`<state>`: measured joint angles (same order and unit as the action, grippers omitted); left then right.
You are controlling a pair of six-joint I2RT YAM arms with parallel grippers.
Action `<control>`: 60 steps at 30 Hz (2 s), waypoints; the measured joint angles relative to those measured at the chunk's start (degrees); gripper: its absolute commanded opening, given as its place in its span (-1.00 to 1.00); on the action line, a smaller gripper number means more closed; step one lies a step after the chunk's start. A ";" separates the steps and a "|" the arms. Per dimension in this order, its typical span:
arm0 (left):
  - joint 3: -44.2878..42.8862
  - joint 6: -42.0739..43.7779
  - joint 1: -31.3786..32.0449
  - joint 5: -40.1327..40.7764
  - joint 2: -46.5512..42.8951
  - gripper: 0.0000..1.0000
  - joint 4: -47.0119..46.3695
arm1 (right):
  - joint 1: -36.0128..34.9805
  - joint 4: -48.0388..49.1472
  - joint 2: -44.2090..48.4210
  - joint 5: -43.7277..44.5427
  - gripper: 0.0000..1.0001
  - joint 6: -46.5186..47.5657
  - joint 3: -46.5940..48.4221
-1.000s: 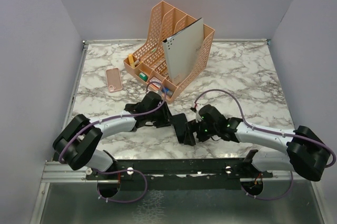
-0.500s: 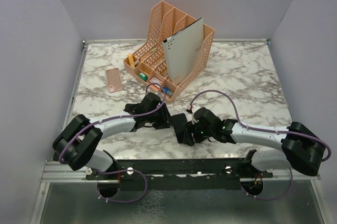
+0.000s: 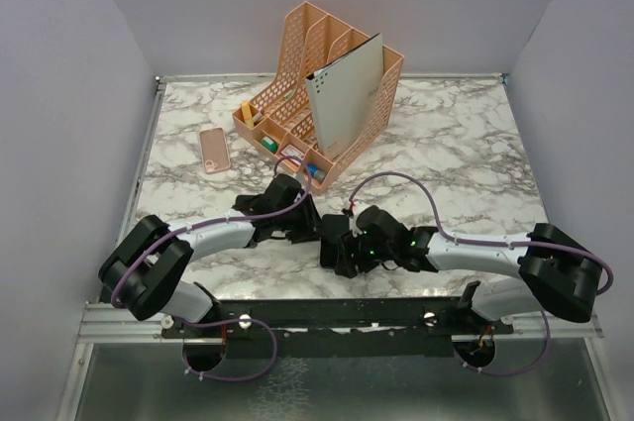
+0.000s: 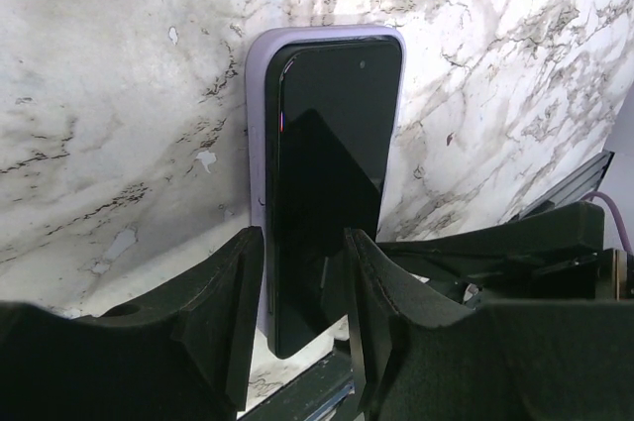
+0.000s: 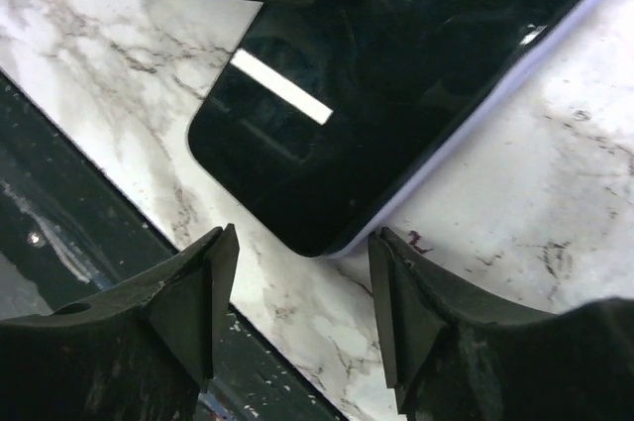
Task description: Put the phone into the phone case
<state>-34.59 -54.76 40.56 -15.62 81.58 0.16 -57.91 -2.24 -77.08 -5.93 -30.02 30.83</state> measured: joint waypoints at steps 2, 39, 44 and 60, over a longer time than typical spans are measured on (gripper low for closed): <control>0.00 0.15 0.00 -0.02 0.00 -0.14 0.00 | -0.24 -0.07 0.07 0.00 0.39 -0.20 0.24; 1.40 0.81 0.00 -3.28 0.22 -0.20 0.07 | -3.96 -0.39 -0.83 8.24 -0.09 5.31 1.11; 1.75 0.79 0.02 -3.80 0.90 -0.28 -0.72 | -3.98 -0.39 -0.83 8.31 -0.37 4.92 0.61; 2.19 0.81 0.48 -3.91 2.25 -0.62 -2.47 | -4.28 -0.74 2.23 9.79 0.18 -2.16 -1.38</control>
<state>-32.40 -53.95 41.04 -19.53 83.83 -2.31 -62.19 -2.98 -74.85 3.86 -32.18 29.45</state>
